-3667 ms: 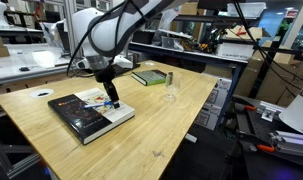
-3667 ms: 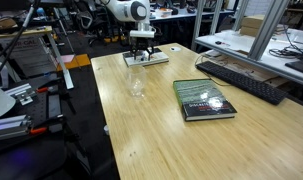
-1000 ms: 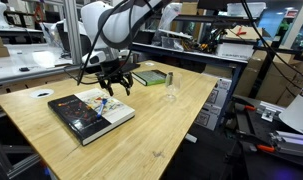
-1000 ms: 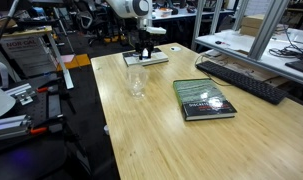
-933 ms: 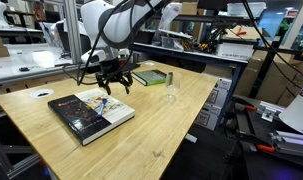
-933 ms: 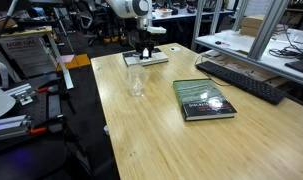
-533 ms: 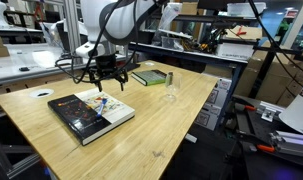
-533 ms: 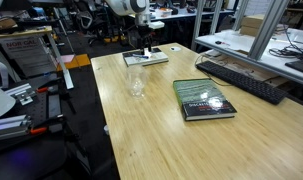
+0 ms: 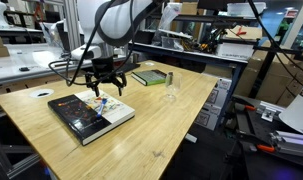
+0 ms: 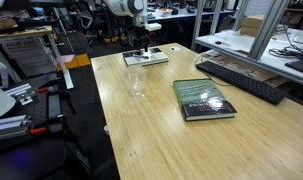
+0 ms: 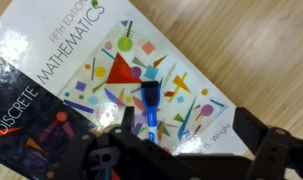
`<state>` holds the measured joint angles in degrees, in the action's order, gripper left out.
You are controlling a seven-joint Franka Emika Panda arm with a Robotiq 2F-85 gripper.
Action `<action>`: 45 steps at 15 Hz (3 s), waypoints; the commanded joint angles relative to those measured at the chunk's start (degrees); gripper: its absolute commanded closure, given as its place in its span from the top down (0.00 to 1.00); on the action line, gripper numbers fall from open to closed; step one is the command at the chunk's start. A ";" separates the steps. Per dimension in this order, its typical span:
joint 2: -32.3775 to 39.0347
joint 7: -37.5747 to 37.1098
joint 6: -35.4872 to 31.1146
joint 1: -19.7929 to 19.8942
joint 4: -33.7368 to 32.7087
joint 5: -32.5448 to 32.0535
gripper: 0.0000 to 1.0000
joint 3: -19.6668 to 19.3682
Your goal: Place the blue marker inside the glass
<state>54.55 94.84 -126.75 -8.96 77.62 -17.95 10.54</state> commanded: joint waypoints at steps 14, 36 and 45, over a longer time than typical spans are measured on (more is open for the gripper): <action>6.67 0.55 1.23 -1.60 -9.09 -0.02 0.47 -2.23; -7.55 -33.51 9.95 -0.95 4.16 2.32 0.05 -6.22; -7.90 -36.84 10.93 0.01 5.12 0.87 0.21 -5.22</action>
<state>46.47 58.47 -116.15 -9.74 83.04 -16.24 4.22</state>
